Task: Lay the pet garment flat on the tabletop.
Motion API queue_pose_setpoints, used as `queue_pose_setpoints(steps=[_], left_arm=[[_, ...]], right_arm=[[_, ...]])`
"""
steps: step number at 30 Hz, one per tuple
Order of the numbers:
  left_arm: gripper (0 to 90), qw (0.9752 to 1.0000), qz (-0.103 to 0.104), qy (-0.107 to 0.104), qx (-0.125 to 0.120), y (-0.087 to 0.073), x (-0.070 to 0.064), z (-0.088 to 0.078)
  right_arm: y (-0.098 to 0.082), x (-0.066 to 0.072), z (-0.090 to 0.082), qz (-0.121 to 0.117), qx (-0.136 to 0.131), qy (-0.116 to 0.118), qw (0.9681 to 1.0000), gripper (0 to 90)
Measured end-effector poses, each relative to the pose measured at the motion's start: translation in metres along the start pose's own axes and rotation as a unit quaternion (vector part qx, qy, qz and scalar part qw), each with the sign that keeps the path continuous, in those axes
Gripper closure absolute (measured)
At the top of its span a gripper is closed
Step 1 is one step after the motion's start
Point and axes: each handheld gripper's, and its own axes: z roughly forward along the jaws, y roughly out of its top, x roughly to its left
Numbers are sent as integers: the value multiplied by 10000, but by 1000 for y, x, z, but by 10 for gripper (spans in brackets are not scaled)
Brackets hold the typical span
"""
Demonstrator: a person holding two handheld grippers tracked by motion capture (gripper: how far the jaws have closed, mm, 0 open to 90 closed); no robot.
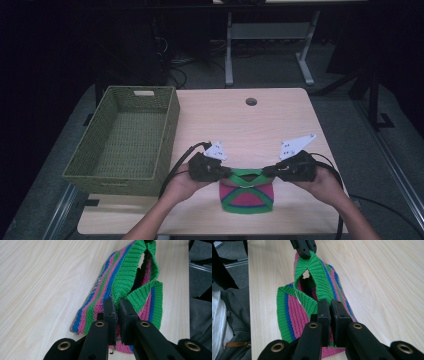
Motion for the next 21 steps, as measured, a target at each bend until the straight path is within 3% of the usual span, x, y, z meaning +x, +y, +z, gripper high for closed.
queue_pose_setpoints(steps=[21], left_arm=[[848, 9999, -100, 28, 1, 5, 5, -1]], right_arm=[[6, -7, -1, 24, 20, -53, 10000, 857]])
